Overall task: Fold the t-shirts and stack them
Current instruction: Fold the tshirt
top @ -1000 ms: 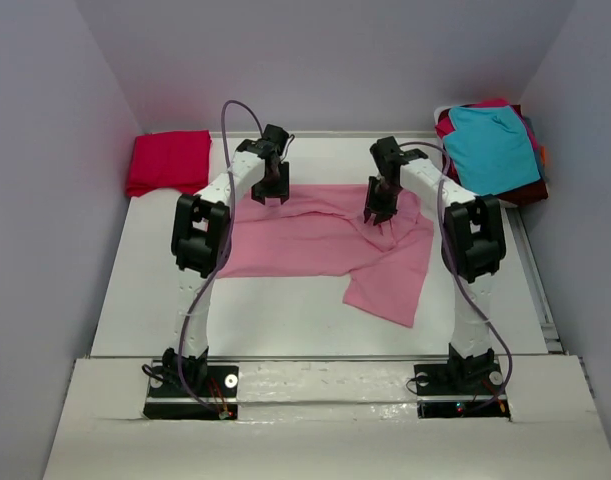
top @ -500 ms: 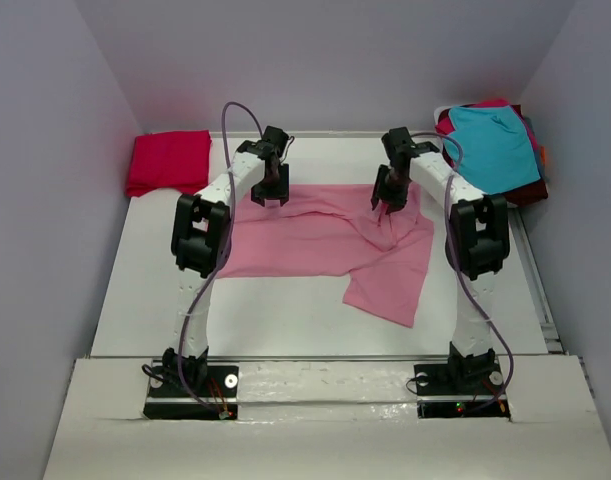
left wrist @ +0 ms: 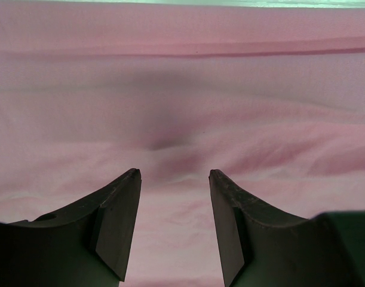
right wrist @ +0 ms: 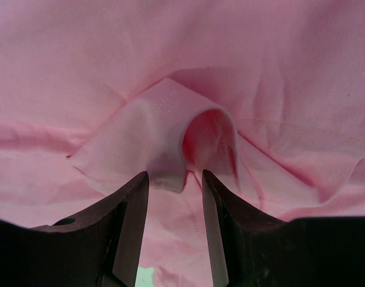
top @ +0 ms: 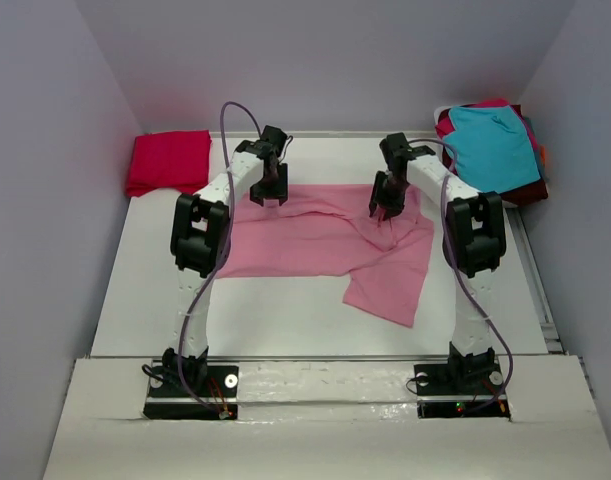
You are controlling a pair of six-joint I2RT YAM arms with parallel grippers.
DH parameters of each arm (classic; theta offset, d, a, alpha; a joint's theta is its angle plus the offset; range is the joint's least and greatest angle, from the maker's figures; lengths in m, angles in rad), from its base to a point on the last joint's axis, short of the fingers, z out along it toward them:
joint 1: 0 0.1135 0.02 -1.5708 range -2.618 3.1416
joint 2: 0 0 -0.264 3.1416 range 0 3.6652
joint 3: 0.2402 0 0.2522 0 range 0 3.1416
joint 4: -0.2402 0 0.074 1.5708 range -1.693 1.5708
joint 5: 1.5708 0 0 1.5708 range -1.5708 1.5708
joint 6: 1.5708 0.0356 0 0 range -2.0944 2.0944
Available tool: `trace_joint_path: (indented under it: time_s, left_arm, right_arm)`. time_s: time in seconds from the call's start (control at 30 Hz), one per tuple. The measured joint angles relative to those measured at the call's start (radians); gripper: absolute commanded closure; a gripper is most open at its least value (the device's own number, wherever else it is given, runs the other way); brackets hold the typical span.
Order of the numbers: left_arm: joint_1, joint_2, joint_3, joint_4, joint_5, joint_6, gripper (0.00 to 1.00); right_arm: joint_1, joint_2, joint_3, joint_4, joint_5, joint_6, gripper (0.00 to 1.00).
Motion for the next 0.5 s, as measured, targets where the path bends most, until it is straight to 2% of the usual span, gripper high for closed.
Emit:
trace_joint_path:
  time_s: [0.2, 0.33, 0.5]
  left_arm:
    - [0.003, 0.0, 0.0, 0.0, 0.0, 0.0, 0.39]
    - [0.004, 0.0, 0.0, 0.0, 0.0, 0.0, 0.39]
    - [0.004, 0.0, 0.0, 0.0, 0.0, 0.0, 0.39]
  right_arm:
    - [0.0, 0.0, -0.034, 0.004, -0.017, 0.0, 0.54]
    - [0.0, 0.0, -0.06, 0.007, -0.036, 0.001, 0.63]
    - [0.0, 0.0, -0.062, 0.018, -0.058, 0.004, 0.68]
